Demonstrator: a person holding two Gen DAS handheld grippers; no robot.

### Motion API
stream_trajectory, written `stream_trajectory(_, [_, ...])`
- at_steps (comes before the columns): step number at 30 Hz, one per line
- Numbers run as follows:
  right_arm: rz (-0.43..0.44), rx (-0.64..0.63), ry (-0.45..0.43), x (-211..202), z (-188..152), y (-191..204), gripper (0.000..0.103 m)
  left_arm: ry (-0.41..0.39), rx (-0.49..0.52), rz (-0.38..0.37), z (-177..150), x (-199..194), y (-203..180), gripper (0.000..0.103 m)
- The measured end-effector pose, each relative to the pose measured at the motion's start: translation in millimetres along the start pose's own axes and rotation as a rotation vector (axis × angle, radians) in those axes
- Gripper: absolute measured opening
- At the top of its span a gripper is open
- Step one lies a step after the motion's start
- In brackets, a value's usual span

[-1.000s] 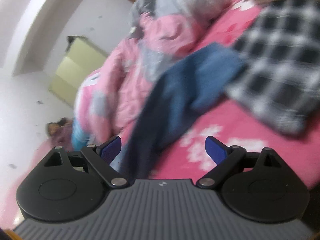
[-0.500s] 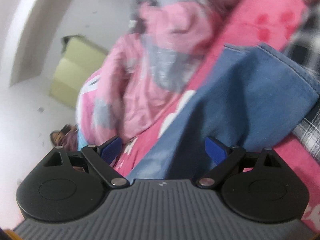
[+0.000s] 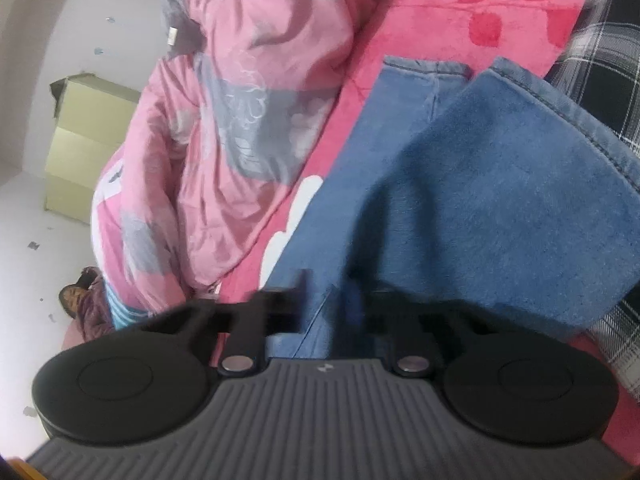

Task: Fold clothes
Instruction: 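Grasp the jeans waist with the left tool while the right tool holds the legs, then open both tools and lay the jeans flat on the bedspread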

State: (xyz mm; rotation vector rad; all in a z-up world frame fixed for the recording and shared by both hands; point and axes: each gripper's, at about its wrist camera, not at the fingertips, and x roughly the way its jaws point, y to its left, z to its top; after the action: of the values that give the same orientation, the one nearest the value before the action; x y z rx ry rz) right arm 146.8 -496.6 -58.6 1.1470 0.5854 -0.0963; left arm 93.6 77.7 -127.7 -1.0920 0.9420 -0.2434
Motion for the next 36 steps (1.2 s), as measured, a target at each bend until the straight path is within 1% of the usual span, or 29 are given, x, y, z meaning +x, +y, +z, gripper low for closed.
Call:
stream_trajectory(1, [0.019,0.004,-0.003,-3,0,3,0.003,-0.004,-0.001,0.0,0,0,0,0.012])
stream_trajectory(3, [0.096,-0.03,-0.02,-17,-3,22,0.003,-0.017,0.009,0.0,-1,-4,0,0.01])
stream_trajectory(6, [0.228,-0.13,-0.059,-56,-15,54,0.003,-0.037,0.034,-0.013,-3,-15,-5,0.008])
stream_trajectory(7, [0.26,-0.155,-0.076,-72,-21,57,0.003,-0.044,0.04,-0.017,-4,-18,-7,0.007])
stream_trajectory(9, [0.307,-0.186,-0.107,-103,-35,57,0.003,-0.058,0.057,-0.02,-6,-25,-10,0.006])
stream_trajectory(11, [0.311,-0.179,-0.134,-129,-49,36,0.003,-0.066,0.071,-0.012,-8,-31,-11,0.006])
stream_trajectory(14, [0.236,-0.126,-0.156,-149,-72,-15,0.003,-0.066,0.081,0.018,-11,-37,-7,0.005])
stream_trajectory(15, [0.197,-0.094,-0.154,-152,-79,-36,0.003,-0.061,0.079,0.031,-11,-37,-5,0.005])
stream_trajectory(18, [0.101,0.049,-0.129,-150,-95,-101,0.003,-0.053,0.079,0.071,-13,-37,-1,0.004])
stream_trajectory(19, [0.091,0.089,-0.12,-151,-100,-116,0.003,-0.054,0.087,0.082,-14,-37,-1,0.004])
stream_trajectory(22, [0.094,0.113,-0.113,-160,-109,-133,0.006,-0.06,0.11,0.111,-18,-40,-1,0.004])
stream_trajectory(26, [0.05,0.001,-0.157,-186,-105,-124,0.007,-0.062,0.166,0.148,-23,-42,-5,0.006])
stream_trajectory(28, [0.028,-0.066,-0.184,-200,-101,-118,0.008,-0.061,0.196,0.163,-26,-44,-7,0.01])
stream_trajectory(30, [0.009,-0.144,-0.22,-208,-90,-109,0.015,-0.062,0.228,0.179,-30,-48,-9,0.013])
stream_trajectory(31, [-0.001,-0.183,-0.239,-212,-84,-105,0.026,-0.062,0.244,0.186,-32,-49,-10,0.014])
stream_trajectory(32, [-0.016,-0.217,-0.256,-214,-75,-102,0.039,-0.065,0.261,0.195,-35,-51,-12,0.015])
stream_trajectory(33, [-0.031,-0.243,-0.264,-212,-67,-100,0.046,-0.069,0.278,0.204,-37,-53,-13,0.018])
stream_trajectory(34, [-0.052,-0.267,-0.269,-207,-56,-98,0.057,-0.076,0.302,0.216,-40,-55,-16,0.019])
stream_trajectory(36, [-0.107,-0.301,-0.264,-192,-40,-96,0.057,-0.095,0.359,0.245,-48,-60,-23,0.024])
